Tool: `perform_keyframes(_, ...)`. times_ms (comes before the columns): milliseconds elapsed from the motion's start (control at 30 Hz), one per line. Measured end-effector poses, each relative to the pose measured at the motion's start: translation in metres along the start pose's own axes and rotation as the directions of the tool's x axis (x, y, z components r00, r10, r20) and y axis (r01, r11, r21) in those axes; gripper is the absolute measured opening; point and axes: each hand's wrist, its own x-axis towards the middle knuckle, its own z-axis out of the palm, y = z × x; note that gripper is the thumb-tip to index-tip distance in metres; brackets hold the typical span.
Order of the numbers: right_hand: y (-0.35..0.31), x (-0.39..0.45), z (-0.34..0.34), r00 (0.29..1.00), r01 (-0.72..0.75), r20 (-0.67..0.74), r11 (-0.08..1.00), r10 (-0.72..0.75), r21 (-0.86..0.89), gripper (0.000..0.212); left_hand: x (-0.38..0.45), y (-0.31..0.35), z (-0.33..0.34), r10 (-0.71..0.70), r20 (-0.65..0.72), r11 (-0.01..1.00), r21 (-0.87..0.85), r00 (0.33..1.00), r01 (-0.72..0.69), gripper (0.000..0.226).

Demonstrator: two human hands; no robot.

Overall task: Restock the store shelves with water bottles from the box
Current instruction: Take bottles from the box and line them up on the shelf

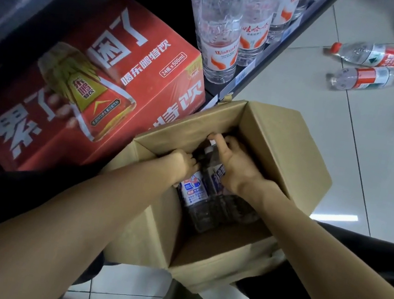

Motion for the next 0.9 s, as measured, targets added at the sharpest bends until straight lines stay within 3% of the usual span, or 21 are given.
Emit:
perform_keyframes(300,-0.018,-0.031,-0.018,0.983,0.137,-0.074,0.937,-0.169,-0.321,0.109,-0.017,-0.012,-0.015,0.103,0.040,0.994,-0.040,0.994,-0.102,0.091)
perform_keyframes(533,-0.015,-0.049,-0.026,0.955,0.172,-0.104,0.802,-0.279,-0.572,0.081,-0.057,-0.011,-0.029,0.078,-0.051,0.997,-0.003,0.996,-0.079,0.093)
perform_keyframes(700,-0.016,-0.050,-0.020,0.978,0.105,-0.102,0.850,-0.183,-0.516,0.107,-0.087,0.001,-0.039,0.070,-0.142,0.997,-0.021,0.987,-0.073,0.090)
perform_keyframes(900,-0.016,-0.052,-0.018,0.970,0.096,-0.136,0.834,-0.201,-0.543,0.098,-0.130,0.008,-0.054,0.003,-0.263,0.997,-0.077,0.965,-0.024,0.089)
